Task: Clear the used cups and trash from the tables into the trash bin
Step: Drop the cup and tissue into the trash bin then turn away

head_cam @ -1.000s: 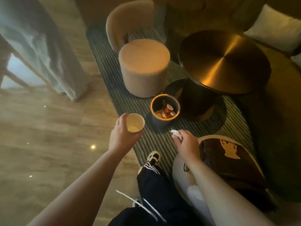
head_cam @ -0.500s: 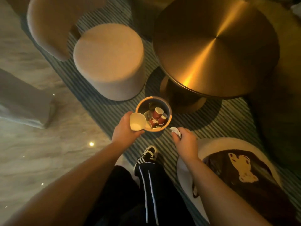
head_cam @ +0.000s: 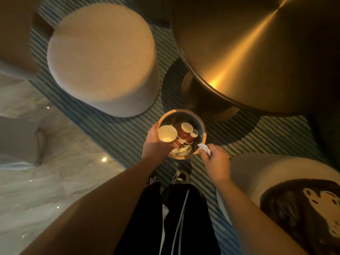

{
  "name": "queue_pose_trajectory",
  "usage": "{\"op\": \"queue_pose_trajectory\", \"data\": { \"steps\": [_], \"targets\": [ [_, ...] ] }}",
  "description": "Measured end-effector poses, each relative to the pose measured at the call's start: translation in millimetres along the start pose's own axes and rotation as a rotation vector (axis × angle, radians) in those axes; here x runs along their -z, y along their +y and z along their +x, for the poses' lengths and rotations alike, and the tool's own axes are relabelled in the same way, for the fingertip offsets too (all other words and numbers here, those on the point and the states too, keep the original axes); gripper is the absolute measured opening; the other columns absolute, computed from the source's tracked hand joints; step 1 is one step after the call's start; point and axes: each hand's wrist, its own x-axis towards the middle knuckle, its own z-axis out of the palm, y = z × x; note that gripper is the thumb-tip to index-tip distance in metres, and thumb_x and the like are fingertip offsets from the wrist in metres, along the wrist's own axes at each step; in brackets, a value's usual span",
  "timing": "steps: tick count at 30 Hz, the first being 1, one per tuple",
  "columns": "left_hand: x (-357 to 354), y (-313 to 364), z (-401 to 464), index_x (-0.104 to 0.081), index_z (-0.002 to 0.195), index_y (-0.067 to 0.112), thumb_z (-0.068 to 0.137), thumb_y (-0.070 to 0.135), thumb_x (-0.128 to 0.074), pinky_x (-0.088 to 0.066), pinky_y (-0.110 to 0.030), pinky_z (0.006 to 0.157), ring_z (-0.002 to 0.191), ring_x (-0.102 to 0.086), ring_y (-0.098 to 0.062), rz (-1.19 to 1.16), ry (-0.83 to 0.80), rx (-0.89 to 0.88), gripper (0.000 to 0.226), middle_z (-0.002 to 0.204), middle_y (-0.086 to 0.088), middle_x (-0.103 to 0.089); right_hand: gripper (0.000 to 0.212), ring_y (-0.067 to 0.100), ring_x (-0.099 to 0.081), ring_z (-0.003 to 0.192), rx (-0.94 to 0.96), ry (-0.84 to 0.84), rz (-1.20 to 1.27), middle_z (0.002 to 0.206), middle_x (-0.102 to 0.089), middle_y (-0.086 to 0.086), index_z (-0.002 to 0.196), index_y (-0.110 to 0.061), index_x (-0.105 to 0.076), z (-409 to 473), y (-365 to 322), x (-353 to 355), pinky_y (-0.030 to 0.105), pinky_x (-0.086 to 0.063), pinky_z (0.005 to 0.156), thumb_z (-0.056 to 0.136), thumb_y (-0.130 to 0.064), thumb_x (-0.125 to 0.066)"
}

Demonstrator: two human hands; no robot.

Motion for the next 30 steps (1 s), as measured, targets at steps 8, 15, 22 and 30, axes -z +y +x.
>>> {"op": "queue_pose_trajectory", "data": {
  "steps": [8, 15, 22, 30],
  "targets": [
    [29, -31, 20, -0.022, 0.147, 0.011, 0.076, 0.043, -0.073, -0.026, -0.042, 0.112, 0.138, -0.027, -0.026, 0.297, -0.019, -0.095, 0.092, 0.148, -0.011, -0.033, 0.040, 0.024, -0.052, 0.112, -0.195, -0.051, 0.026, 0.122, -0.057, 0.008, 0.123, -0.013, -0.056, 40, -2, -47, 0.038, -0.047, 0.093, 0.087, -0.028, -0.064],
    [85, 14, -7, -0.023, 0.147, 0.010, 0.085, 0.043, -0.063, -0.022, -0.048, 0.114, 0.143, -0.015, -0.025, 0.423, -0.068, -0.237, 0.081, 0.153, -0.012, -0.027, 0.069, 0.027, -0.037, 0.133, -0.240, -0.072, 0.103, 0.144, -0.042, 0.010, 0.141, -0.014, -0.039, 10, -29, -11, 0.043, -0.034, 0.109, 0.081, -0.030, -0.071],
    [134, 98, -46, -0.022, 0.147, 0.023, 0.084, 0.057, -0.050, -0.014, -0.040, 0.114, 0.143, -0.011, -0.016, 0.457, -0.164, -0.411, 0.077, 0.154, -0.002, -0.027, 0.065, 0.026, -0.027, 0.140, -0.244, 0.078, 0.087, 0.152, -0.032, 0.009, 0.146, -0.017, -0.032, -64, -75, 58, 0.038, -0.027, 0.111, 0.091, -0.046, -0.052],
    [113, 178, -87, -0.026, 0.147, 0.019, 0.087, 0.055, -0.048, -0.022, -0.043, 0.113, 0.142, -0.021, -0.020, 0.558, -0.293, -0.725, 0.073, 0.150, -0.006, -0.035, 0.058, 0.023, -0.029, 0.138, -0.341, 0.409, 0.171, 0.151, -0.034, 0.008, 0.144, -0.016, -0.033, -142, -94, 100, 0.035, -0.026, 0.112, 0.094, -0.039, -0.050]
  ]
}}
